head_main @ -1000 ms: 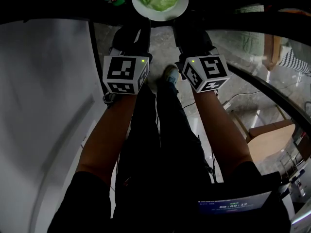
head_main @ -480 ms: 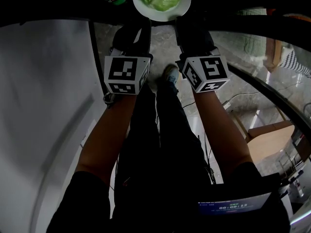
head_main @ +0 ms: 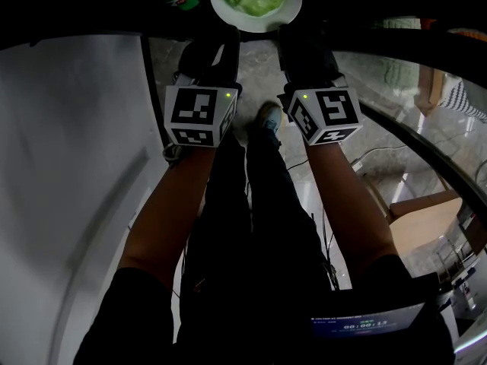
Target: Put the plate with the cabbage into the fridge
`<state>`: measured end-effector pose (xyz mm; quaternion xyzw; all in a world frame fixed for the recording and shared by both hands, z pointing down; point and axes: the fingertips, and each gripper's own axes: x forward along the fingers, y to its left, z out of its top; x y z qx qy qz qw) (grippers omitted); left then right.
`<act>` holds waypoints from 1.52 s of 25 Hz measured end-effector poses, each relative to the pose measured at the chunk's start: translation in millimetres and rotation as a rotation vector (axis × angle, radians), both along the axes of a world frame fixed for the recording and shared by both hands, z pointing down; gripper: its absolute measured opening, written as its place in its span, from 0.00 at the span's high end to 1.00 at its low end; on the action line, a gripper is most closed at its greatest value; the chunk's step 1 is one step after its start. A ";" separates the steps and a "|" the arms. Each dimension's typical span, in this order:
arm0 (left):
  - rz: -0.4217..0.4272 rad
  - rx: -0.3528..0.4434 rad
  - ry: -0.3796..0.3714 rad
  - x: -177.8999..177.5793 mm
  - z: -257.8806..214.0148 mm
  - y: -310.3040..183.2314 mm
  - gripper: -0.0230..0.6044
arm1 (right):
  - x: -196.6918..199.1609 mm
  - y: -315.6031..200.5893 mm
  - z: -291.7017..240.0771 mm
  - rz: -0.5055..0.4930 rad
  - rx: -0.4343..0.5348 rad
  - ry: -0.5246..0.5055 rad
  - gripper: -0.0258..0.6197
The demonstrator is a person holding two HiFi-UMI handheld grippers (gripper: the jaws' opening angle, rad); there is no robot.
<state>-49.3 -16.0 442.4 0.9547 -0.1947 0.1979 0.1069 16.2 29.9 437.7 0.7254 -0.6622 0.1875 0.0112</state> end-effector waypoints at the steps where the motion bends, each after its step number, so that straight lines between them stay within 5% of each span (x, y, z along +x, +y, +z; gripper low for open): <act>1: -0.001 0.000 0.002 -0.4 1.2 0.2 0.96 | -0.5 0.3 1.2 -0.001 0.001 0.003 0.95; 38: -0.015 0.011 -0.010 14.7 0.2 -25.1 0.96 | 10.2 -24.0 5.6 0.002 -0.005 0.049 0.95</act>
